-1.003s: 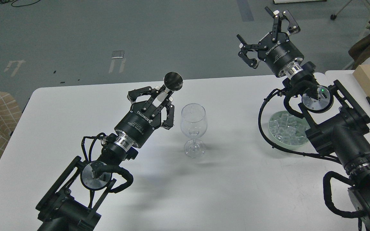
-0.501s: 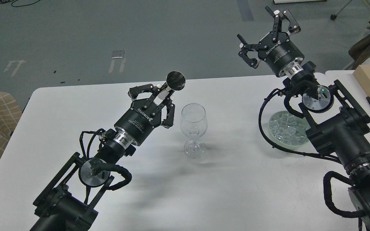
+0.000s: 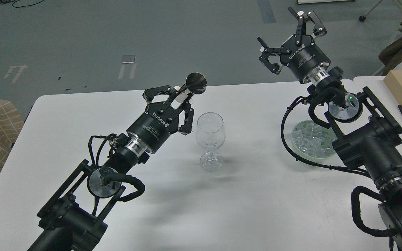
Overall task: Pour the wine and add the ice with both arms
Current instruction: 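Raise the jigger above the wine glass rim with the left gripper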
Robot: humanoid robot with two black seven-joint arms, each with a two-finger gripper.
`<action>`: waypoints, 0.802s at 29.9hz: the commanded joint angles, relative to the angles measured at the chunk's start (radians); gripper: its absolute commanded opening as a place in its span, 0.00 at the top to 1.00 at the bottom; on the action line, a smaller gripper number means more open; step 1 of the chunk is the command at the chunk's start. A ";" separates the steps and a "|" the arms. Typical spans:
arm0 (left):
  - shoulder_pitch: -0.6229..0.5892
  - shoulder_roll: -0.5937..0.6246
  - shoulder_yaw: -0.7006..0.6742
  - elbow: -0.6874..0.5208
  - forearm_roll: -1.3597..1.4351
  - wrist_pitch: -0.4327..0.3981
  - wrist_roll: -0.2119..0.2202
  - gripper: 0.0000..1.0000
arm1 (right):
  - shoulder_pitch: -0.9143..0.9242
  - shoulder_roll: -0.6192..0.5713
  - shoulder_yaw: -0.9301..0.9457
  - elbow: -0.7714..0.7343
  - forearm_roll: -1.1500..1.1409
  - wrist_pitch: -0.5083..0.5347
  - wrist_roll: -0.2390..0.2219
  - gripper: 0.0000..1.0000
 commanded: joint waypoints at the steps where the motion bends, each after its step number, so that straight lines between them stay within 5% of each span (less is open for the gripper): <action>1: -0.003 0.000 0.001 0.000 0.032 0.000 0.000 0.99 | 0.000 0.000 0.001 0.000 0.000 0.000 0.000 0.00; 24: -0.022 0.005 0.001 0.002 0.104 0.002 0.001 0.99 | 0.000 0.001 0.001 0.000 0.000 0.000 0.000 0.00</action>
